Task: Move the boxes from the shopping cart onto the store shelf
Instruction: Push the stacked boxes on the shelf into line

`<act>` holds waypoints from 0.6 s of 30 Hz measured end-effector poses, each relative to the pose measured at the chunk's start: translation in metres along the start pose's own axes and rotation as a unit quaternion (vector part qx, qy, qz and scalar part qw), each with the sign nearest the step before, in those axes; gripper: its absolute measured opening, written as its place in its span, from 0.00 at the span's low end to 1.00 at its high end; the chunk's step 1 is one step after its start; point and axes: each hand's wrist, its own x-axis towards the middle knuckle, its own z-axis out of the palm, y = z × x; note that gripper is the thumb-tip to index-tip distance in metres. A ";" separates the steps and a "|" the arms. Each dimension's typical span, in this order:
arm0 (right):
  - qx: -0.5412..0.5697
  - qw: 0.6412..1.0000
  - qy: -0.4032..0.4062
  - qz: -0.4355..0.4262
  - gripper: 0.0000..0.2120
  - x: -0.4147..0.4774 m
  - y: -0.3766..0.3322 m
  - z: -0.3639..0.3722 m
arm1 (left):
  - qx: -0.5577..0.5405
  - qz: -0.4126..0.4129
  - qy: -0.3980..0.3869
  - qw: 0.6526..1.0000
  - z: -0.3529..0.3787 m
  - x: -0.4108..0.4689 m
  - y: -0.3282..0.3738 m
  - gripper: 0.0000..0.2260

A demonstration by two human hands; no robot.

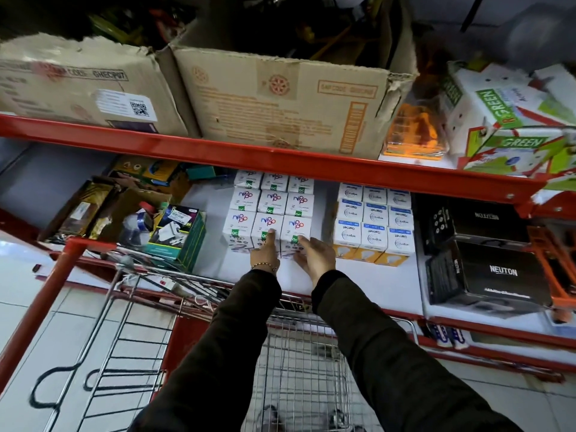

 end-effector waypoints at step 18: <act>-0.040 0.999 -0.012 -0.014 0.25 -0.021 0.005 -0.046 | -0.459 -0.162 0.028 0.873 0.041 -0.015 -0.001 0.33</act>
